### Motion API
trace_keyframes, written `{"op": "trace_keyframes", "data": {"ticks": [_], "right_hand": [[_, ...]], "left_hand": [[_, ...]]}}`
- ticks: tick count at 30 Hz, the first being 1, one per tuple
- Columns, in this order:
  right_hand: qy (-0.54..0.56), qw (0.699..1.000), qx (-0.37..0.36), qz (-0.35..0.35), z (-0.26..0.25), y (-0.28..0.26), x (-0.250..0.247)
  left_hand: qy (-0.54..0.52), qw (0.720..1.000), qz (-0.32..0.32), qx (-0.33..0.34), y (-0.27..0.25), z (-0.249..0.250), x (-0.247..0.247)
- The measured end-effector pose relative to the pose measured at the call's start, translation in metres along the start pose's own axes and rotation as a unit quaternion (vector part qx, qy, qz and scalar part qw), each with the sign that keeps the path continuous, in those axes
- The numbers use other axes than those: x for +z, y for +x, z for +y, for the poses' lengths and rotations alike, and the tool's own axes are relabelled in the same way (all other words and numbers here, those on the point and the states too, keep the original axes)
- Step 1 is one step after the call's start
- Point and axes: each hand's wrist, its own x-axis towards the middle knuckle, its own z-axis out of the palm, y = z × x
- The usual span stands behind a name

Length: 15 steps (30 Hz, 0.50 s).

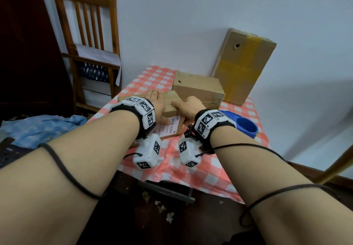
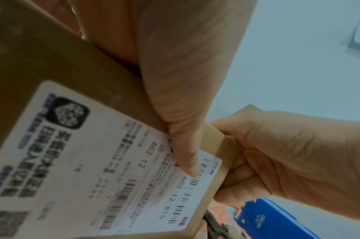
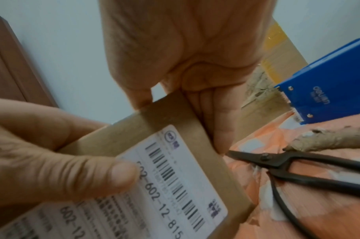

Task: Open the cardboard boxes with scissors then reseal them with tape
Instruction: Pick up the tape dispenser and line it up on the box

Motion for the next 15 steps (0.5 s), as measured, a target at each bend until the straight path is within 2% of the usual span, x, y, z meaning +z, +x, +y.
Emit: {"op": "trace_keyframes", "data": {"ticks": [5, 9, 12, 15], "right_hand": [[0.034, 0.998, 0.007, -0.05, 0.009, -0.002, 0.0], [0.054, 0.998, 0.004, -0.017, 0.012, 0.001, -0.001], [0.077, 0.996, 0.007, -0.055, 0.016, 0.0, -0.001], [0.071, 0.997, -0.005, -0.034, 0.016, -0.004, -0.004]], "left_hand": [[0.005, 1.0, 0.012, -0.002, -0.001, 0.0, -0.001], [-0.007, 1.0, -0.012, 0.01, -0.003, -0.001, -0.002], [-0.054, 0.997, -0.049, 0.012, -0.003, -0.002, -0.005], [-0.075, 0.997, -0.034, 0.011, -0.005, -0.001, -0.003]]}}
